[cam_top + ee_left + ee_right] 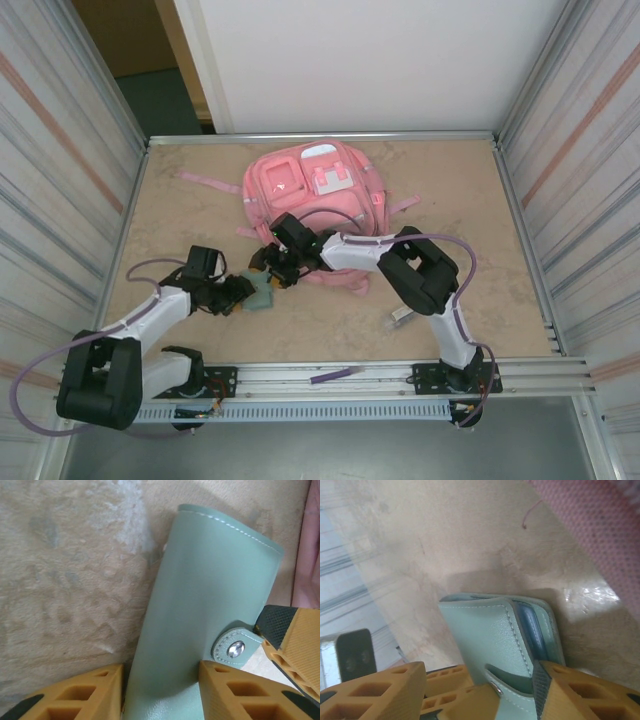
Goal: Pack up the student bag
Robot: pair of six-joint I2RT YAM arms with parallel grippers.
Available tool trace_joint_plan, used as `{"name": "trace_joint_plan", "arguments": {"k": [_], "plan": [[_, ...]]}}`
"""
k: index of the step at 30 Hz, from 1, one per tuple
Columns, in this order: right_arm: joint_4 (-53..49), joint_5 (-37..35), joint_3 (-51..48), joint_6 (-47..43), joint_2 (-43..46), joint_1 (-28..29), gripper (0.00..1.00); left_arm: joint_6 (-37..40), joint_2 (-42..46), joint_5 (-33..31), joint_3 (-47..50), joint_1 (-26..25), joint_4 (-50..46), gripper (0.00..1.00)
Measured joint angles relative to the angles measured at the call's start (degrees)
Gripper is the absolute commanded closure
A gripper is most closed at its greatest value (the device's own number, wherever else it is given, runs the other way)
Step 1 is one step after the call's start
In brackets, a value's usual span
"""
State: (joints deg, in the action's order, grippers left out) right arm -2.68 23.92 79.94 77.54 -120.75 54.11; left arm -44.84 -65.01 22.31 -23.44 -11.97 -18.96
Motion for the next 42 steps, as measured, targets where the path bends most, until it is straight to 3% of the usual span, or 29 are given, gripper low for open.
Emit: {"name": "trace_joint_plan", "arguments": {"k": [12, 20, 31, 42], "plan": [[-13.29, -5.77, 1.66, -23.02, 7.17, -2.47, 0.38, -3.67, 2.75, 1.33, 2.36, -0.28, 2.75, 0.82], [-18.32, -1.46, 2.12, -35.26, 6.38, -1.99, 0.37, -5.53, 3.69, 1.73, 2.49, -0.37, 3.54, 0.86], [-21.62, 2.51, 6.97, -40.76, -0.81, -0.09, 0.37, -6.67, -0.55, 4.81, 3.04, 0.28, 9.55, 0.86], [-22.88, 1.27, 8.46, -42.75, -2.14, 0.15, 0.34, -4.94, -2.71, 10.27, 3.72, 5.64, 11.37, 0.87]]}}
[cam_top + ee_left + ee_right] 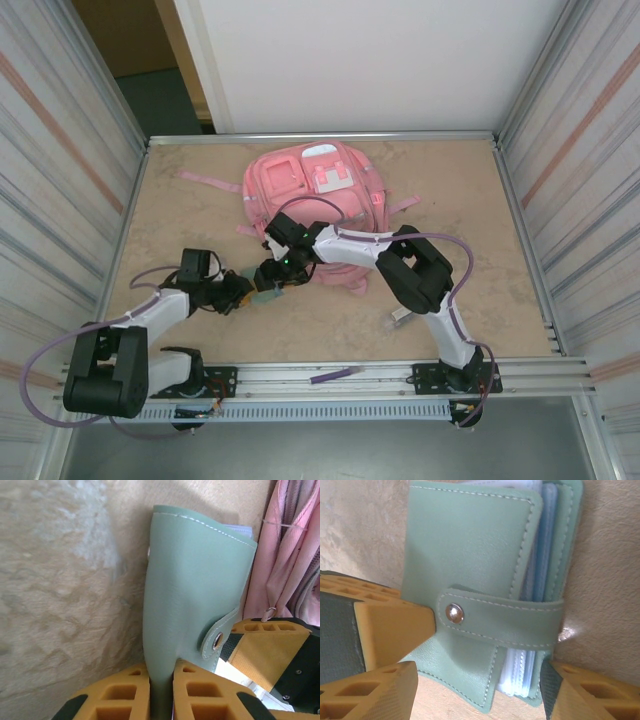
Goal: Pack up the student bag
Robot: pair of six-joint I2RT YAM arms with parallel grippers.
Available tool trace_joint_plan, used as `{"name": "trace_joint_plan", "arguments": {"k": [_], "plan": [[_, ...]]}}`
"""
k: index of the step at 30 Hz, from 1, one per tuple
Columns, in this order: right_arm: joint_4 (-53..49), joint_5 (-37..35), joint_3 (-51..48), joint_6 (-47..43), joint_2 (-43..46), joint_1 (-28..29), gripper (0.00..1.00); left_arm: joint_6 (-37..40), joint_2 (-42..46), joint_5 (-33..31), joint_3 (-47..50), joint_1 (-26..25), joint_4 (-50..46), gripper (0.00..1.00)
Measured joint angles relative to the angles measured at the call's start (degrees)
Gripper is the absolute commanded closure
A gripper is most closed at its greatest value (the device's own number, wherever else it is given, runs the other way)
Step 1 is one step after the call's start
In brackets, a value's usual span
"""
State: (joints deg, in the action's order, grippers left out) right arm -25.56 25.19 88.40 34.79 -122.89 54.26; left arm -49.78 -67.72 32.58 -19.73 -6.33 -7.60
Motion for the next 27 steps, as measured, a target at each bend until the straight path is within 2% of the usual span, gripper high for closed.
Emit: {"name": "trace_joint_plan", "arguments": {"k": [13, 18, 27], "plan": [[0.66, -0.63, 0.24, -0.96, -0.74, -1.03, 0.35, 0.44, -0.24, 0.92, 0.83, 0.76, 1.29, 0.87], [3.28, 3.69, 0.52, -0.92, -1.62, -1.14, 0.35, 0.52, -0.09, 2.21, 1.68, 2.12, 2.19, 0.88], [7.17, 8.87, -0.02, 0.57, -2.56, -1.88, 0.39, 1.73, -0.74, 4.04, 1.99, 3.76, 2.47, 0.81]]}}
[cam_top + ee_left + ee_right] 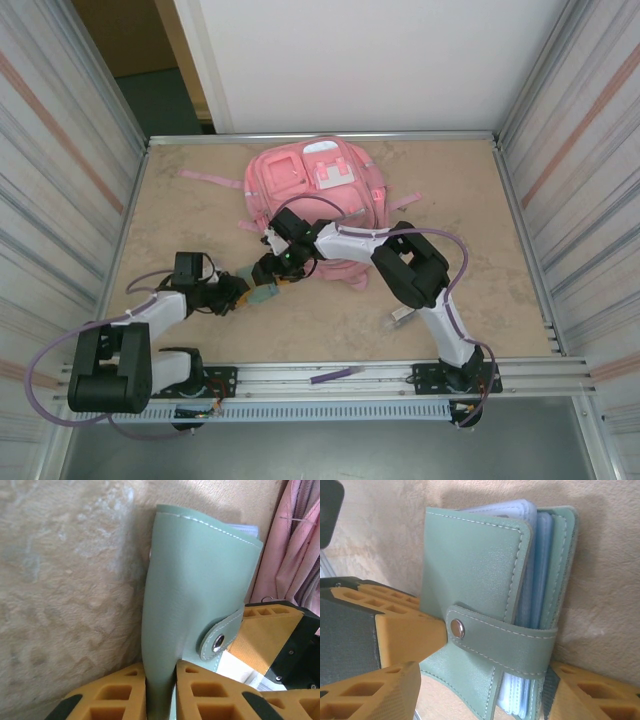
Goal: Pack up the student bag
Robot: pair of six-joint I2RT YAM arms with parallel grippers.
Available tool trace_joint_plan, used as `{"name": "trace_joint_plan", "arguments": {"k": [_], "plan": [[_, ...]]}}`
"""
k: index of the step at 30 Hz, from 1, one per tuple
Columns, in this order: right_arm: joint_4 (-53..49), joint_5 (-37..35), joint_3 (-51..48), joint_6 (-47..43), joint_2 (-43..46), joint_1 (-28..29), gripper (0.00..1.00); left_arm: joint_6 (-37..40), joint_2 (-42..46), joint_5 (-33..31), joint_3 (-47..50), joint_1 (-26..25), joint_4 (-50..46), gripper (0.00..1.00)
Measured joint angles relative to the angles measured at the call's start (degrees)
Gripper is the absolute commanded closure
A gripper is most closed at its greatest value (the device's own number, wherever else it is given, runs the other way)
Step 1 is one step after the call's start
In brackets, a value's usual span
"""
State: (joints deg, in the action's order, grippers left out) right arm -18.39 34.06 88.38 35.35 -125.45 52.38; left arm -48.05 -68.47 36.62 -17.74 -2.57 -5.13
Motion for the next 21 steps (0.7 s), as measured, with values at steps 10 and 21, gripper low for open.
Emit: {"name": "trace_joint_plan", "arguments": {"k": [10, 21], "plan": [[3.39, 2.29, -1.31, 0.39, 0.00, 0.04, 0.53, 0.22, 2.80, -1.29, 1.05, -0.02, -1.38, 0.71], [4.74, 4.79, -0.76, 0.70, -2.10, 0.11, 0.58, -0.07, 3.34, -2.25, 1.05, 0.00, -2.23, 0.71]]}}
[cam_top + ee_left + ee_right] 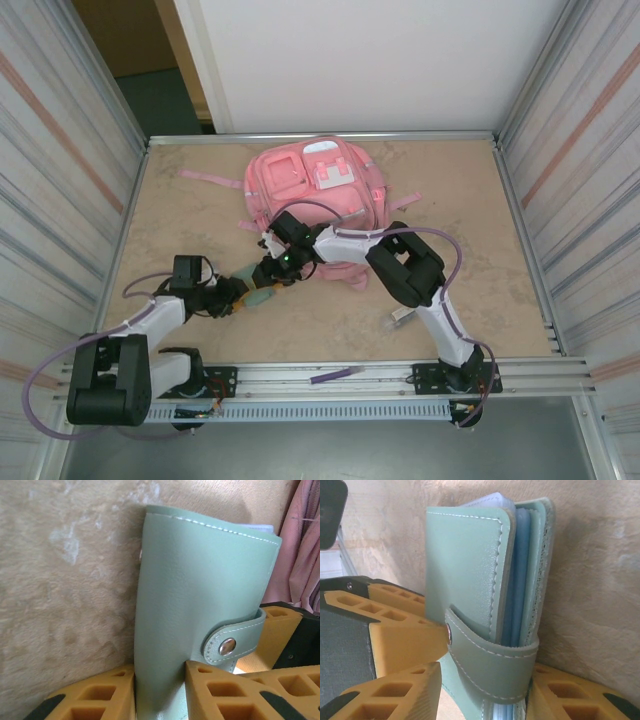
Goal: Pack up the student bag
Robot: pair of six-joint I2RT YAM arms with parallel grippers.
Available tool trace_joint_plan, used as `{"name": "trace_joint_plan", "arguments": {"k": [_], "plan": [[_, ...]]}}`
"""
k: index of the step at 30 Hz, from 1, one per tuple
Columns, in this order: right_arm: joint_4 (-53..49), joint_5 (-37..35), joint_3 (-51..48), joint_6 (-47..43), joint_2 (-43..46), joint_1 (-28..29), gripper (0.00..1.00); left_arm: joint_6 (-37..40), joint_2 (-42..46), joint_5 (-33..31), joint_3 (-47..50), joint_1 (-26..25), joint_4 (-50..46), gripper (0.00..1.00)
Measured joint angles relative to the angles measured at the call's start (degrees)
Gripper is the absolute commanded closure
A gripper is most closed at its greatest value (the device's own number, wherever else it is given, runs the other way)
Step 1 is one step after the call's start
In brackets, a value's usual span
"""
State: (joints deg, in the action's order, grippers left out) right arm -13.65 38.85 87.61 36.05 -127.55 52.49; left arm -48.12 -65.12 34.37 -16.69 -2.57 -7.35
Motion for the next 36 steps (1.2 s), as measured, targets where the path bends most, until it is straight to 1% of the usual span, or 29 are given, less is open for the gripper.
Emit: {"name": "trace_joint_plan", "arguments": {"k": [5, 6, 8, 10, 13, 19, 22, 24, 27, 29, 31, 34, 36], "plan": [[-0.07, 0.42, 0.92, 0.83, -0.85, -0.02, 0.66, -0.87, -1.53, 1.33, -0.17, 0.37, 1.38, 0.70], [-0.07, 0.39, 0.92, 0.87, -0.87, -0.02, 0.68, -1.05, -1.77, 1.62, -0.26, 0.37, 1.46, 0.68], [-0.07, 0.48, 0.92, 0.87, -0.92, 0.02, 0.74, -1.29, -1.84, 1.90, -0.48, 0.48, 1.66, 0.61], [0.28, 0.85, 0.94, 0.81, -0.79, 0.02, 0.76, -1.33, -1.73, 2.14, -0.76, 0.44, 1.64, 0.57], [0.50, 0.00, 0.55, 0.72, 0.24, 0.02, 0.77, -1.44, -1.01, 1.75, -0.98, 0.31, 1.29, 0.55], [1.44, -5.44, -5.20, -0.94, 6.82, 1.51, 0.82, -0.85, 3.39, -1.25, -2.97, 0.00, -3.63, 0.49], [1.40, -7.61, -8.11, -1.53, 12.07, 1.36, 0.83, 1.44, 6.54, -2.93, -6.05, -0.37, -5.11, 0.45], [1.49, -8.57, -9.49, -2.05, 15.85, 0.28, 0.83, 3.87, 8.35, -4.68, -8.83, -2.08, -5.25, 0.43], [1.44, -9.55, -10.93, -2.08, 21.49, -3.41, 0.84, 7.91, 10.12, -7.89, -12.44, -7.08, -4.72, 0.39], [0.85, -9.92, -11.06, -1.79, 24.70, -7.28, 0.84, 10.88, 10.27, -9.44, -14.53, -10.73, -3.93, 0.38], [0.48, -10.16, -11.37, -0.85, 27.69, -12.00, 0.85, 14.21, 9.77, -10.25, -16.00, -13.33, -2.78, 0.38], [0.04, -10.75, -13.42, 0.26, 32.37, -19.50, 0.84, 21.51, 7.87, -12.22, -17.92, -18.08, -0.72, 0.35], [-0.72, -11.65, -15.37, 0.83, 35.60, -24.15, 0.84, 27.63, 5.20, -14.75, -20.02, -22.69, -0.42, 0.35]]}}
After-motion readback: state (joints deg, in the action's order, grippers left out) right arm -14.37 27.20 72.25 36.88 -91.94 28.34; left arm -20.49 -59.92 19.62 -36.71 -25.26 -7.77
